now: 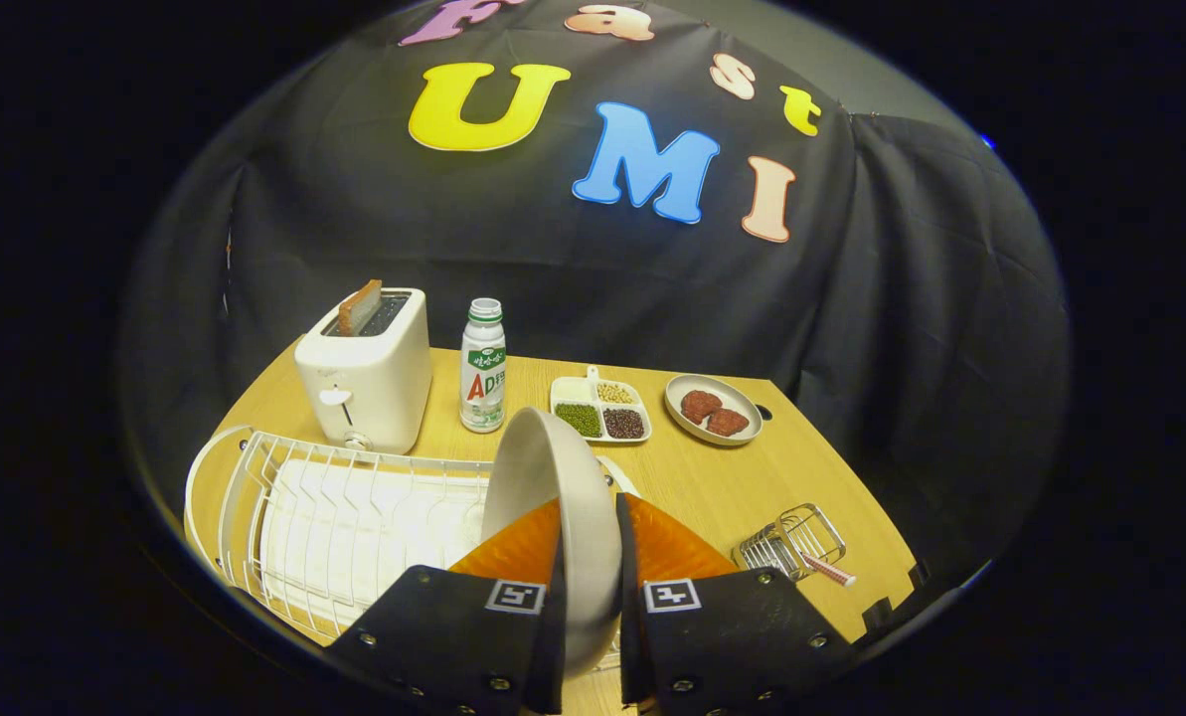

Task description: Take the plate from the dish rack, then take the spoon from the basket and place it into the plate.

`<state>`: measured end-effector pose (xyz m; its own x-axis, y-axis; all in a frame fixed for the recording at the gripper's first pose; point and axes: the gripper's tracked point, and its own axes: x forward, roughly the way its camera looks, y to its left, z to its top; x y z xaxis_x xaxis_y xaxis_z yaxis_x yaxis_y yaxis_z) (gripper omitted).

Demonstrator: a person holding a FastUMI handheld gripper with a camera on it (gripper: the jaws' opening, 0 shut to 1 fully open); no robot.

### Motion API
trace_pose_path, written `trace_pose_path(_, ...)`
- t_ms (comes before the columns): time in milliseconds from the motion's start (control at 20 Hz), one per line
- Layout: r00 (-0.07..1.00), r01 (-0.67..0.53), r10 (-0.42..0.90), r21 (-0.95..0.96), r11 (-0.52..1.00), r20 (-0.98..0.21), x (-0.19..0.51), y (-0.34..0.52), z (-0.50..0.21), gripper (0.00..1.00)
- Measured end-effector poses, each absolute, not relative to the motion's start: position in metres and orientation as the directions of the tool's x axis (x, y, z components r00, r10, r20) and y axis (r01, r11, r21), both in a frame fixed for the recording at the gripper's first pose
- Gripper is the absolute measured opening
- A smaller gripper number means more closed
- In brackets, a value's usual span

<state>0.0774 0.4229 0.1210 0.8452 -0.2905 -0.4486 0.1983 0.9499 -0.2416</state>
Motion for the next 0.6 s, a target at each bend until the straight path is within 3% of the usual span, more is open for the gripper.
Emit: trace_pose_path(600,0.876,0.234,-0.334,-0.299,0.925,-0.348,0.067,0.420,0.171,0.22)
